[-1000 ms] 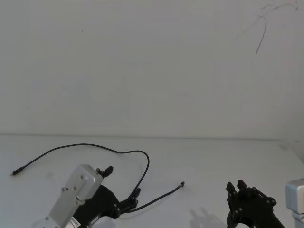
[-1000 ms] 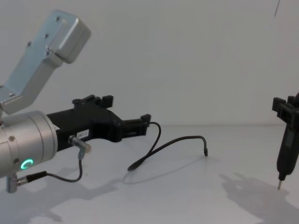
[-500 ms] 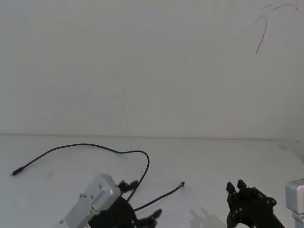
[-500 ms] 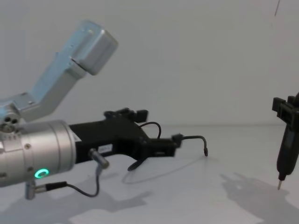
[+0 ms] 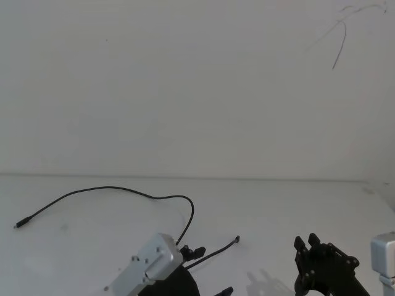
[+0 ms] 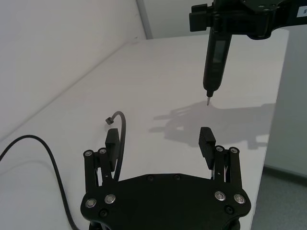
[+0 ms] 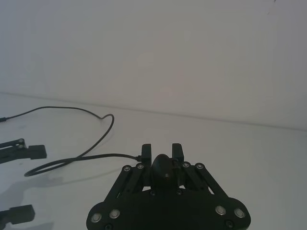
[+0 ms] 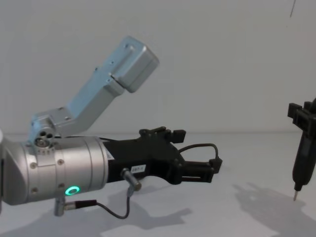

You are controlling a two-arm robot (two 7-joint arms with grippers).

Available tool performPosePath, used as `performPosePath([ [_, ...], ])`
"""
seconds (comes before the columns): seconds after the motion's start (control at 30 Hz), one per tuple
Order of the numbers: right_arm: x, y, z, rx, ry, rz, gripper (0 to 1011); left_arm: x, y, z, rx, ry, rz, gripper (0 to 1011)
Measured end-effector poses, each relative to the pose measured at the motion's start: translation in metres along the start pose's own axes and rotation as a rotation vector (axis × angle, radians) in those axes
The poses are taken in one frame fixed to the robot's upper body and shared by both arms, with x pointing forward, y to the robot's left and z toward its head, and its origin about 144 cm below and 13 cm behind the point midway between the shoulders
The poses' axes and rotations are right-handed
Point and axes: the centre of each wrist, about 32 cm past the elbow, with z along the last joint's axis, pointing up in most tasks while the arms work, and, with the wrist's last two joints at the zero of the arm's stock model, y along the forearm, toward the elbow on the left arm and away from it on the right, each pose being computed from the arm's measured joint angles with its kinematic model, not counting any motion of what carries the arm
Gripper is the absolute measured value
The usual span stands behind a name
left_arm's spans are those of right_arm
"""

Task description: Pick up the data cable with the one hand.

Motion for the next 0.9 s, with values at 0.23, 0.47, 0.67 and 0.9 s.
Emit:
performPosePath([
  [0.23, 0.0, 0.0, 0.0, 0.0, 0.0, 0.0, 251, 0.0, -0.008, -0.001, 0.006, -0.005, 0.008, 1001],
  [0.47, 0.0, 0.0, 0.0, 0.0, 0.0, 0.0, 251, 0.0, -0.015, -0.002, 0.011, -0.011, 0.029, 1001],
  [0.67, 0.0, 0.0, 0.0, 0.0, 0.0, 0.0, 251, 0.002, -0.018, -0.004, 0.021, -0.02, 0.045, 1001],
  [0.9, 0.0, 0.0, 0.0, 0.0, 0.0, 0.0, 251, 0.006, -0.024, -0.008, 0.048, -0.029, 0.055, 1001],
])
